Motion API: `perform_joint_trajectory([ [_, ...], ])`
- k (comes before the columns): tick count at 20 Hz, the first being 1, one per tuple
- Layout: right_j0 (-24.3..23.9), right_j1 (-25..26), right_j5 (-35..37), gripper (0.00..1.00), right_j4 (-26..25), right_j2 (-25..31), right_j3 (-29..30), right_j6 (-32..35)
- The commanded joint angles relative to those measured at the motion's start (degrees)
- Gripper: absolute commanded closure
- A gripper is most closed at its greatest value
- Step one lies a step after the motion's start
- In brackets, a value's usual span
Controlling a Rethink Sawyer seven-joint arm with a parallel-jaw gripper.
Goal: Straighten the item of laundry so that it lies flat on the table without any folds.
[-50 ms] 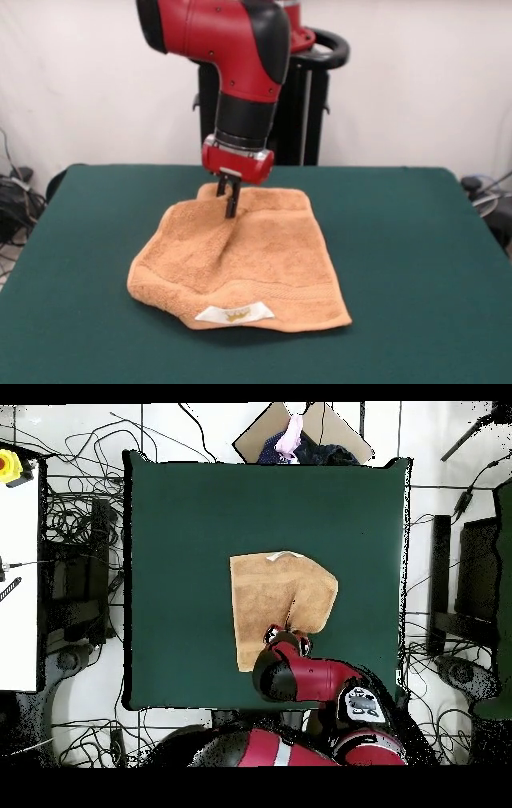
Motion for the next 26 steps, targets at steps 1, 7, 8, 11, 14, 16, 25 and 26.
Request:
perform_joint_trajectory([
  [1, 1.38, 0.37, -0.37, 1.0, 0.65, 0.34, 2.84, 7.35],
  [7, 0.85, -0.52, 0.37, 1.0, -0.07, 0.4, 3.24, 6.7],
  [8, 0.93, -0.32, 0.1, 1.0, -0.03, 0.44, 3.4, 6.85],
  [11, 1.62, 0.19, -0.91, 1.0, 0.26, 0.28, 4.15, 7.44],
  [14, 2.39, 0.23, -1.57, 1.0, 0.54, 0.13, 5.1, 7.84],
  [16, 2.51, 0.35, -1.7, 1.0, 0.66, 0.13, 5.23, 7.87],
  [25, 2.25, 0.9, -2.05, 1.0, 0.23, 0.49, 4.59, 6.8],
  [26, 1.61, 0.73, -1.74, 1.0, -0.35, 0.84, 4.09, 6.14],
])
